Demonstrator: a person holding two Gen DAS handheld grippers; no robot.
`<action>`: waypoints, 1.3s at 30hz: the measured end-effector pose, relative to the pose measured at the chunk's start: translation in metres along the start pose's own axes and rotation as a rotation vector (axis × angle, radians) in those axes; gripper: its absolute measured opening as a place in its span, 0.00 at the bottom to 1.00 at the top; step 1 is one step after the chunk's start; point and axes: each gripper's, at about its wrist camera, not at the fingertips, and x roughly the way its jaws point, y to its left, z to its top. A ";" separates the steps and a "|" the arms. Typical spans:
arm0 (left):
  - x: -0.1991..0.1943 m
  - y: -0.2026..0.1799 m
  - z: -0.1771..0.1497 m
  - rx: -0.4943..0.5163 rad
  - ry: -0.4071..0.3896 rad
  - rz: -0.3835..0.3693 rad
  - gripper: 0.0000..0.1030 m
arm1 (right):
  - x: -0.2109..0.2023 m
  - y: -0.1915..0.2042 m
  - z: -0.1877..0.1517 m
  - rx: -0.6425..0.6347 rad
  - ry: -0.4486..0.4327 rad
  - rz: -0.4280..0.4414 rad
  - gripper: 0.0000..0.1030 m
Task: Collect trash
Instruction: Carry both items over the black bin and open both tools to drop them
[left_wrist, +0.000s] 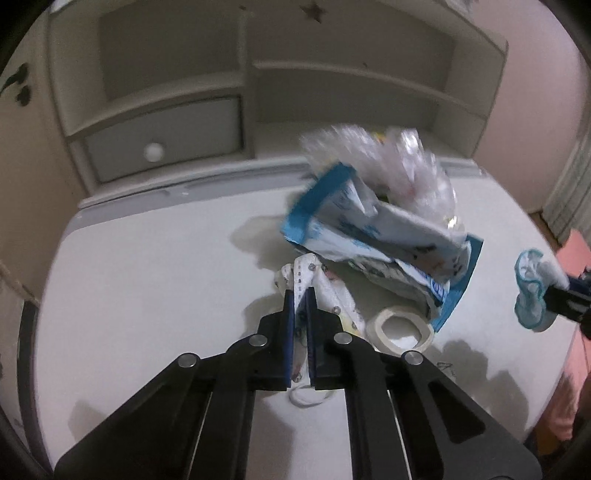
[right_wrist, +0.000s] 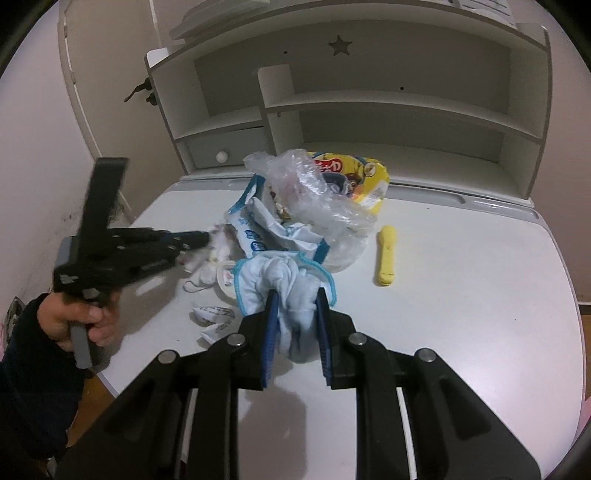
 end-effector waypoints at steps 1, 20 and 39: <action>-0.005 0.002 0.000 -0.012 -0.008 0.004 0.04 | -0.002 -0.001 -0.001 0.003 -0.003 -0.003 0.20; -0.070 -0.186 -0.005 0.181 -0.111 -0.208 0.04 | -0.120 -0.118 -0.073 0.249 -0.095 -0.264 0.20; -0.020 -0.535 -0.109 0.632 -0.008 -0.673 0.05 | -0.274 -0.296 -0.297 0.732 -0.093 -0.681 0.20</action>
